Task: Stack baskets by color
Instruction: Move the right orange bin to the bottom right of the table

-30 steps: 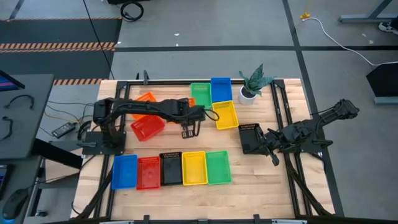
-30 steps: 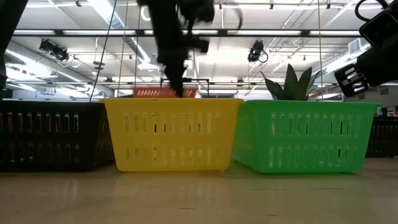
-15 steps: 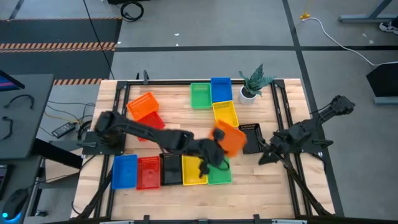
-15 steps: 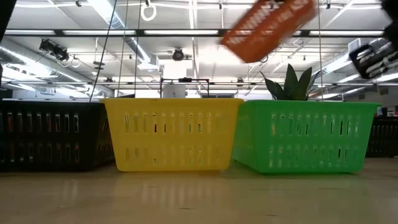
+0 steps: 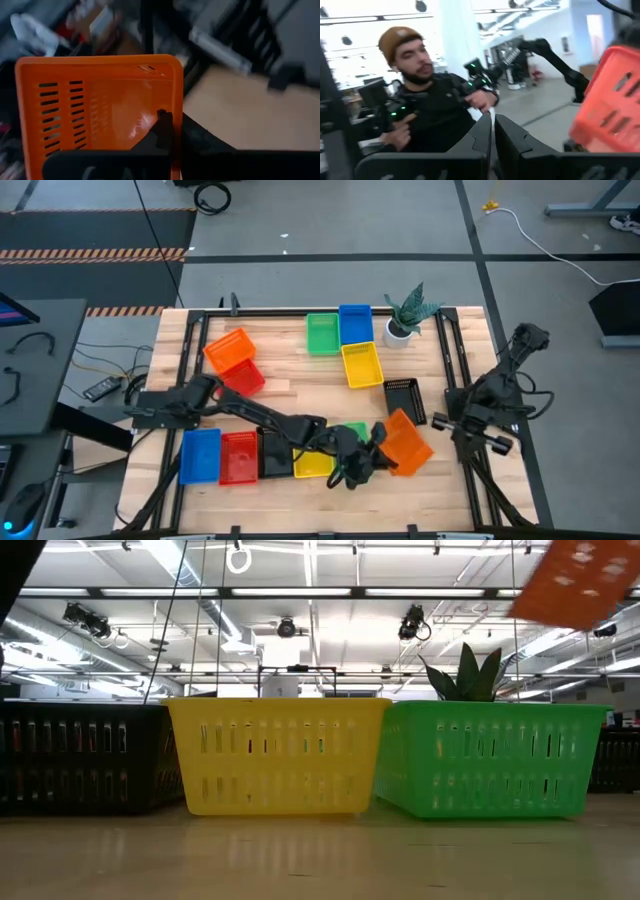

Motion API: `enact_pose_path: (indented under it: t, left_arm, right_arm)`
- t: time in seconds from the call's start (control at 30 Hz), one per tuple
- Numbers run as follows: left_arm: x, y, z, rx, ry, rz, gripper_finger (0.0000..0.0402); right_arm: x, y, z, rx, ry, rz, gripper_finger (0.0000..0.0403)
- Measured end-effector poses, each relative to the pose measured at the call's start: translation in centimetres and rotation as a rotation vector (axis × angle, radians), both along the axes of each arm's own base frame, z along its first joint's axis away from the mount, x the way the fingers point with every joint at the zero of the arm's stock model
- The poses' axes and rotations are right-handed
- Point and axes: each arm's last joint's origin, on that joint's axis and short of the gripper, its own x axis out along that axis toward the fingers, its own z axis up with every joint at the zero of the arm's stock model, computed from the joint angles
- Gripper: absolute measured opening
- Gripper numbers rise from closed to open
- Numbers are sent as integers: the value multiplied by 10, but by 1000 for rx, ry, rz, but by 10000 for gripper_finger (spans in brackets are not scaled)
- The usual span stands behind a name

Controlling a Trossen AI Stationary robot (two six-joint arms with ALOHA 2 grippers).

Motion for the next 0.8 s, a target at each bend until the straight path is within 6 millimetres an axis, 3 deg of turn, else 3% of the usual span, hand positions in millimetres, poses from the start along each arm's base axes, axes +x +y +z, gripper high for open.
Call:
enact_pose_path:
  t: [0.27, 0.63, 0.8]
  left_arm:
    - [9, -12, -44, -19, 31, -68, 11]
    - [6, -1, -62, 65, 229, -18, 12]
    - [6, 2, -65, 84, 259, 19, 33]
  right_arm:
    - [-10, 1, 5, 28, -56, 72, 29]
    - [-11, 3, 2, -5, -53, 67, 29]
    - [-10, 3, 1, -13, -43, 60, 29]
